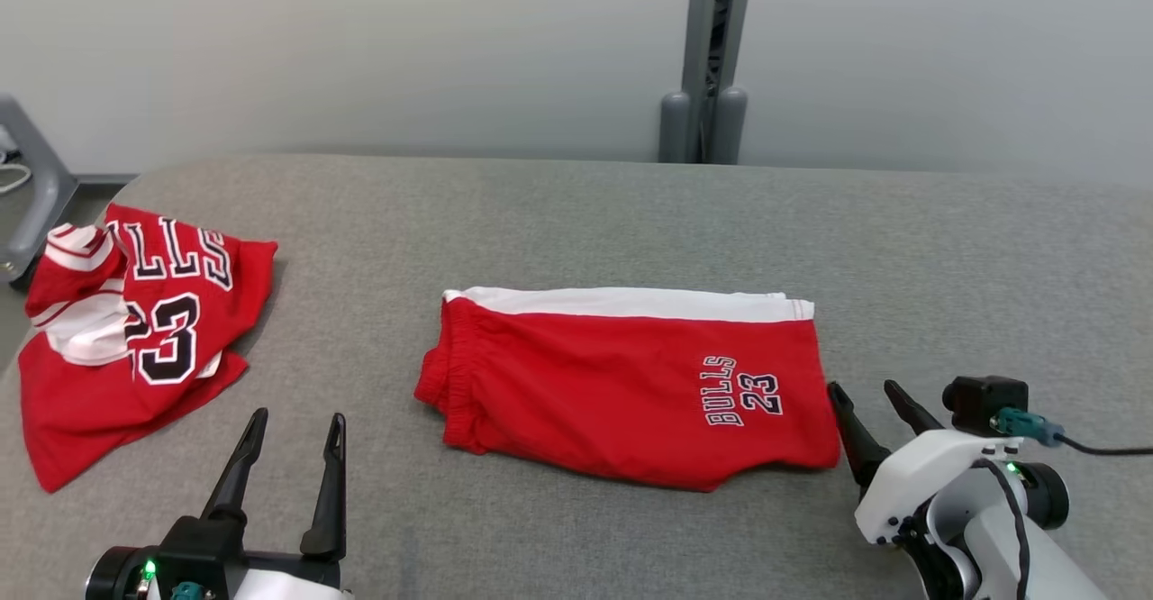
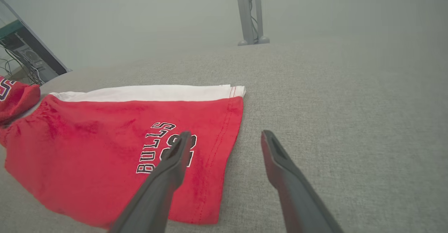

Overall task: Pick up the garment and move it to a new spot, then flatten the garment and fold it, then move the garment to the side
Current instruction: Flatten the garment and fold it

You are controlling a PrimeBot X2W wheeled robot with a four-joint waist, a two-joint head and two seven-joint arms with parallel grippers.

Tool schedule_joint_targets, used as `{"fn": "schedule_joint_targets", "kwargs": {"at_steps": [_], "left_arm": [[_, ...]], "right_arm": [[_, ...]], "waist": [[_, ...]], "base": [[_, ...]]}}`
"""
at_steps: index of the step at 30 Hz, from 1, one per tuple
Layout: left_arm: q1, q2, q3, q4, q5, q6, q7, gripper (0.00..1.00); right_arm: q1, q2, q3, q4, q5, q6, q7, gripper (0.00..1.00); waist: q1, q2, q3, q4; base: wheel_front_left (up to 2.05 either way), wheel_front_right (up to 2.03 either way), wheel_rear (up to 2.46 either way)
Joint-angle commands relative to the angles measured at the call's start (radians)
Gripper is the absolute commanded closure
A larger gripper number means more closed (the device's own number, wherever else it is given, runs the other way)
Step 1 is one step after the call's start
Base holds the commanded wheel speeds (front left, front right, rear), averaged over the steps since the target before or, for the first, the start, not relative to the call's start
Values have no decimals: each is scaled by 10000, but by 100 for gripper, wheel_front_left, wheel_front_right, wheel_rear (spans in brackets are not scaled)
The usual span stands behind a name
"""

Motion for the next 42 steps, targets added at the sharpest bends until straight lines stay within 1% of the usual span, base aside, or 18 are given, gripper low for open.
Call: {"fn": "schedule_joint_targets", "kwargs": {"at_steps": [1, 4, 10, 13, 17, 20, 25, 27, 30, 33, 37, 42], "left_arm": [[-213, 33, -21, 2, 10, -21, -28, 0], [-354, 27, -140, 30, -16, -73, -28, 0], [-711, 3, -393, 132, -100, -131, -28, 0], [-832, -9, -484, 184, -115, -147, -28, 0], [-900, -15, -484, 257, -156, -169, -28, 0], [-955, -8, -467, 280, -172, -181, -28, 0], [-1029, -14, -465, 324, -194, -203, -28, 0], [-1061, -18, -478, 356, -205, -217, -28, 0], [-1084, -28, -455, 340, -217, -216, -28, 0], [-915, -36, -345, 311, -240, -174, -28, 0], [-806, -20, -133, 287, -291, -122, -28, 0], [-1005, -23, -181, 349, -265, -212, -28, 0]], "right_arm": [[-204, -70, 12, 162, 115, 1, 32, 0], [-698, -35, 209, 997, 397, 1, 166, 0], [-1688, -64, 537, 2556, 914, 1, 780, 0], [-2080, -31, 598, 3033, 1214, 1, 841, 0], [-2426, -36, 726, 3741, 1470, 1, 1285, 0], [-2647, 42, 845, 3874, 1695, 1, 1312, 0], [-2859, 124, 1144, 4142, 2030, 1, 1783, 0], [-2928, 51, 1241, 4264, 2097, 1, 1834, 0], [-2981, -93, 1333, 4165, 2234, 1, 1502, 0], [-2872, -320, 1486, 4204, 2295, -2, 1399, 0], [-2888, -319, 1631, 4263, 2572, -2, 1699, 0], [-3021, -62, 1686, 4329, 3141, -1, 2528, 0]], "waist": [[0, -1, 141, 170], [0, -1, 329, 417], [0, -1, 676, 882], [0, -1, 789, 1063], [0, -1, 868, 1214], [0, -1, 918, 1288], [0, -1, 971, 1351], [0, -1, 977, 1385], [0, -1, 964, 1423], [0, -1, 937, 1283], [0, -1, 935, 1001], [0, -1, 1017, 979]], "base": [[0, 0, 0], [0, 0, 0], [0, 0, 0], [0, 0, 0], [0, 0, 0], [0, 0, 0], [0, 0, 0], [0, 0, 0], [0, 0, 0], [0, 0, 0], [0, 0, 0], [0, 0, 0]]}}
